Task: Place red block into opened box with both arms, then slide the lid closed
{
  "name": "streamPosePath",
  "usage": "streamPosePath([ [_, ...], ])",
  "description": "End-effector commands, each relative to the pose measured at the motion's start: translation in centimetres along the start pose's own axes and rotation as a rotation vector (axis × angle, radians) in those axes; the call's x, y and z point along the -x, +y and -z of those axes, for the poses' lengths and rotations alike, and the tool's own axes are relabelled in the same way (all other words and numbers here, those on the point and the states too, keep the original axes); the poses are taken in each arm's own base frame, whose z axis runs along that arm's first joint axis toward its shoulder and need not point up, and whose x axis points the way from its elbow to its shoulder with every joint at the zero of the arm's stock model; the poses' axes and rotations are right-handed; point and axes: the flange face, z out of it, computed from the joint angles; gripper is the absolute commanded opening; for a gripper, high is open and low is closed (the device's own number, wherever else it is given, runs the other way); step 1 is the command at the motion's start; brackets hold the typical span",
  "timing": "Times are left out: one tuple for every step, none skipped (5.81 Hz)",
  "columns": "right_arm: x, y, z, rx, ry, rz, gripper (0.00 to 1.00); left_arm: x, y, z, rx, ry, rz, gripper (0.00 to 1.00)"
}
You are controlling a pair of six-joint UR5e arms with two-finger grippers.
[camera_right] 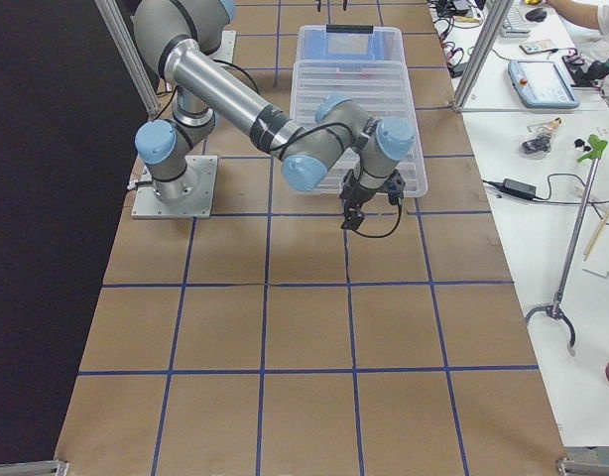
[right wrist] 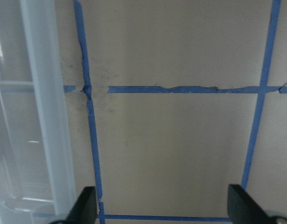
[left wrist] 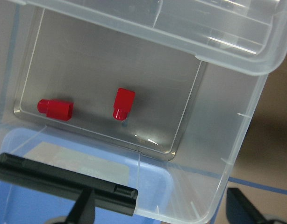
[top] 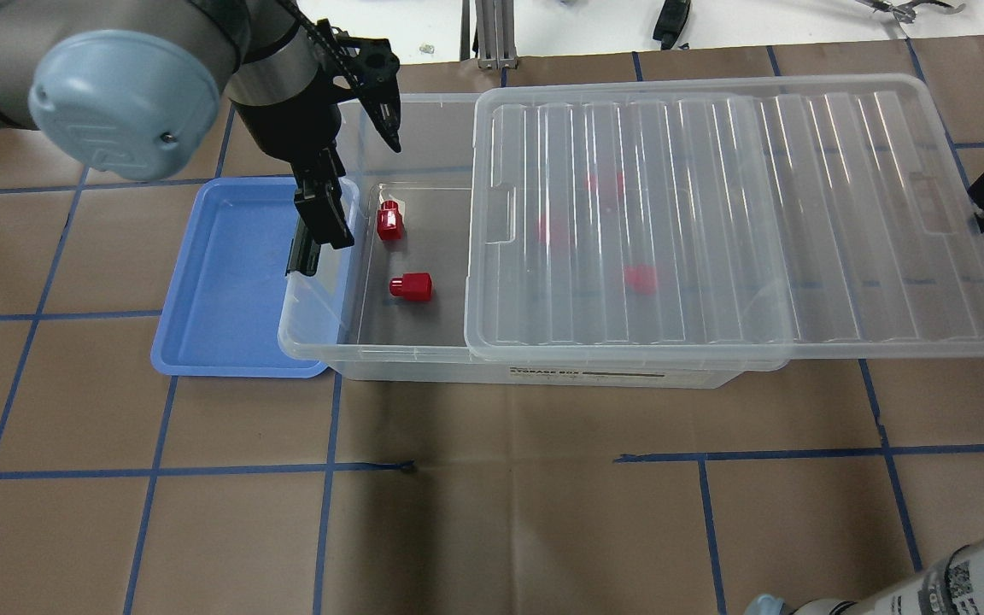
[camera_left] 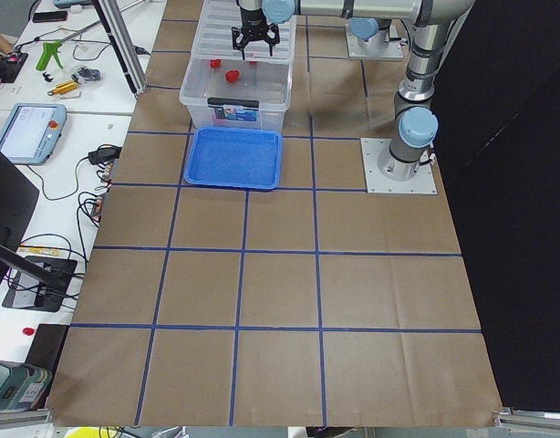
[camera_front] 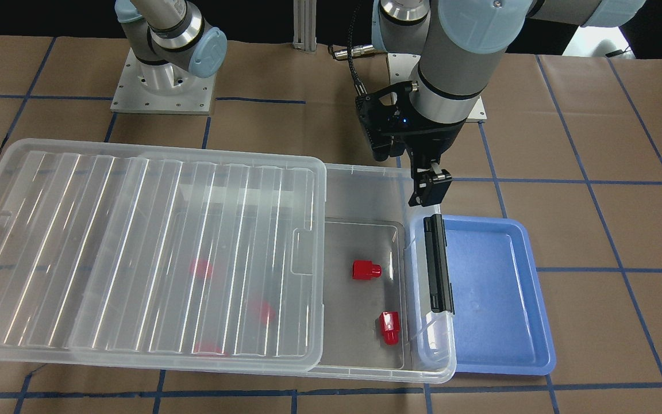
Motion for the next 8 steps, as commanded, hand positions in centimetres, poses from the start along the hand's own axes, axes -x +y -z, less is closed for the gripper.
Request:
streamPosePath([
  [3.9, 0.2, -0.1, -0.006, -0.032, 0.01, 1.0, -0.2, 4.1, 2.0, 0.047, -0.048, 0.274, 0.98],
  [5.4, 0.9, -0.6, 0.0, -0.036, 0.003, 1.0, -0.2, 5.2, 2.5, 0.035, -0.057, 0.467, 0.98],
  [7.9, 0.8, -0.6, -0.006, -0.055, -0.007, 1.0, -0.9, 5.8, 2.7, 0.03, -0.064, 0.633, 0.98],
  [9.9, 0.5, -0.4, -0.009, -0.054, 0.001, 1.0, -1.2, 5.9, 2.8, 0.02, -0.07, 0.882, 0.98],
  [11.5, 0.3, -0.8, -0.008, -0.073, 0.008, 1.0, -1.1, 5.7, 3.1, -0.006, -0.071, 1.045, 0.98],
  [13.6, 0.3, -1.2, 0.002, -0.074, 0.004, 1.0, -1.3, 5.7, 3.5, -0.021, -0.073, 1.208, 0.98],
  [15.0, 0.8, -1.0, -0.001, -0.068, -0.013, 1.0, -1.2, 5.7, 3.9, -0.031, -0.075, 1.31, 0.99],
  [16.7, 0.8, -1.3, 0.006, -0.065, -0.015, 1.0, -1.4, 5.8, 4.2, -0.035, -0.079, 1.325, 0.99],
])
